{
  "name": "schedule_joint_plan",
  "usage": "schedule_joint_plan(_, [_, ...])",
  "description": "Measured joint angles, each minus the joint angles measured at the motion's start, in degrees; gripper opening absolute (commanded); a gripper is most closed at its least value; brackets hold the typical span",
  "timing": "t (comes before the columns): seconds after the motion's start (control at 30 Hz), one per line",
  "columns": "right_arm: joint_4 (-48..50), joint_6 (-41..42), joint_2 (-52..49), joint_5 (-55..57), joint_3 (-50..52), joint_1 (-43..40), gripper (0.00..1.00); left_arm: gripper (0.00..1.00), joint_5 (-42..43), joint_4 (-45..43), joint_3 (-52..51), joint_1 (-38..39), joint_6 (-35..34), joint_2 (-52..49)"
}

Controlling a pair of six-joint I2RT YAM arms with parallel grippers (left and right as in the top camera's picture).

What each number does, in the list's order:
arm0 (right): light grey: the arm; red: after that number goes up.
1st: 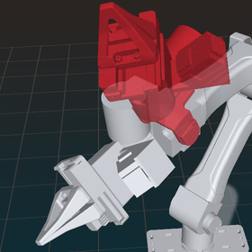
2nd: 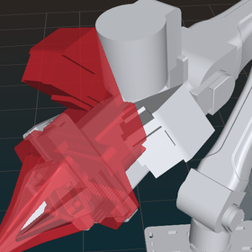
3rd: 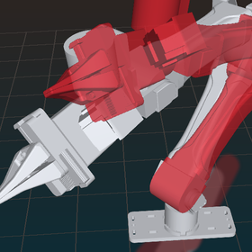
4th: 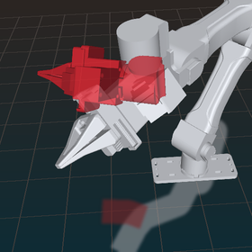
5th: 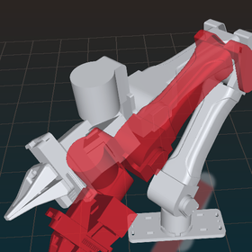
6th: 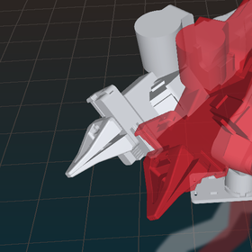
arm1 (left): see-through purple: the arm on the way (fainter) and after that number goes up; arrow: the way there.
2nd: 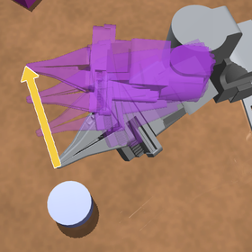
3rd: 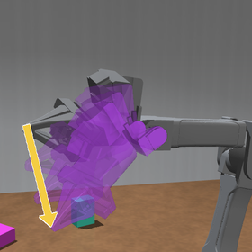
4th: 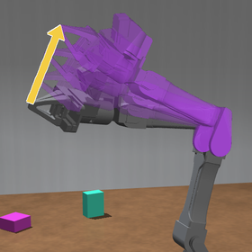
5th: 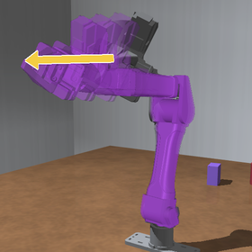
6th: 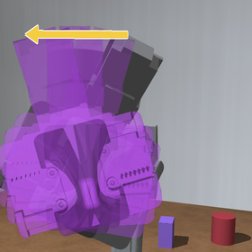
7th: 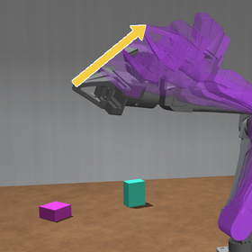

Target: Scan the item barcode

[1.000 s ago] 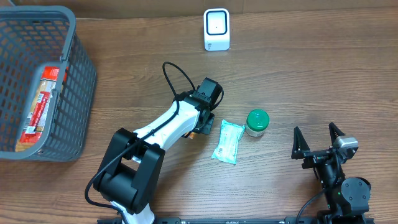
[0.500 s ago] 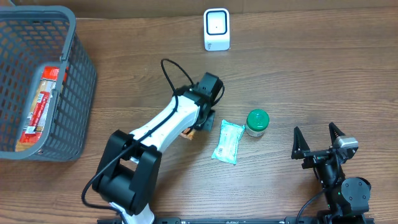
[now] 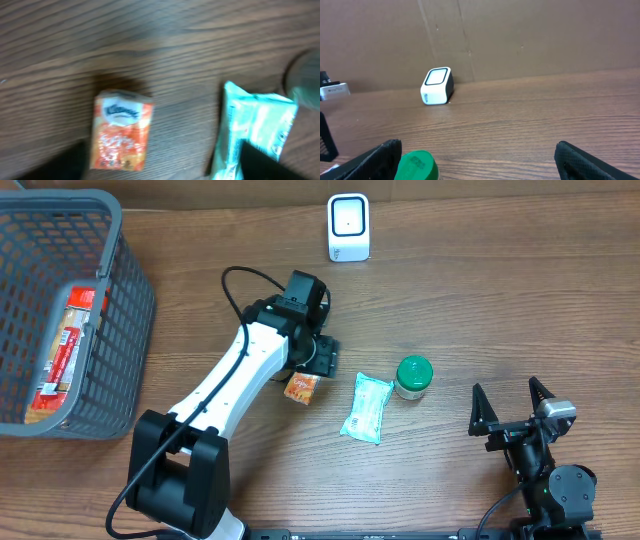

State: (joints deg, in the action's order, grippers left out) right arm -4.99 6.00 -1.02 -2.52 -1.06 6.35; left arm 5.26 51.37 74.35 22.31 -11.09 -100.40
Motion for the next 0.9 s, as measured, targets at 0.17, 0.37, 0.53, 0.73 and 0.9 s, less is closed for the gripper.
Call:
schedule_joint_plan(0.17, [0.0,0.0,0.0,-0.02,0.0,0.0,1.0,0.05,1.03,-1.62,0.0,1.7,2.36,0.0])
schedule_joint_plan(0.37, [0.02,-0.02,0.0,-0.02,0.0,0.02,1.0,0.04,-2.21,1.03,0.0,2.38,0.0,0.0])
schedule_joint_plan(0.53, [0.0,0.0,0.0,-0.02,0.0,0.0,1.0,0.47,-11.39,3.5,-0.04,6.99,-6.27,0.0])
schedule_joint_plan(0.73, [0.02,-0.02,0.0,-0.02,0.0,0.0,1.0,1.0,-15.02,3.28,-0.04,11.5,-8.24,0.0])
schedule_joint_plan(0.9, [0.0,-0.02,0.0,-0.02,0.0,0.0,1.0,0.41,-16.26,3.76,-0.04,11.41,-7.87,0.0])
